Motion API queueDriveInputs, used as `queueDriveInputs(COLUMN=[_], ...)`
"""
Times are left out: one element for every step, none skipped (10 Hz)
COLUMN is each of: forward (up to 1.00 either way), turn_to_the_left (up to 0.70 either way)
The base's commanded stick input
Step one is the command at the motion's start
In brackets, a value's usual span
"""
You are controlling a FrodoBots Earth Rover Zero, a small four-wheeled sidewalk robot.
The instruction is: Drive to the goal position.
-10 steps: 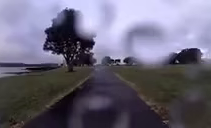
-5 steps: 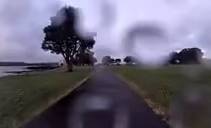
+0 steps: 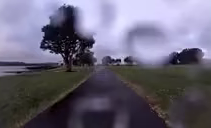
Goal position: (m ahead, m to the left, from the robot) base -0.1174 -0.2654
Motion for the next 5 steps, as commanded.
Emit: queueDriveInputs(forward=[0.70, 0.67, 0.51, 0.36, 0.20], turn_to_the_left=[0.00, 0.00, 0.00, 0.00, 0.00])
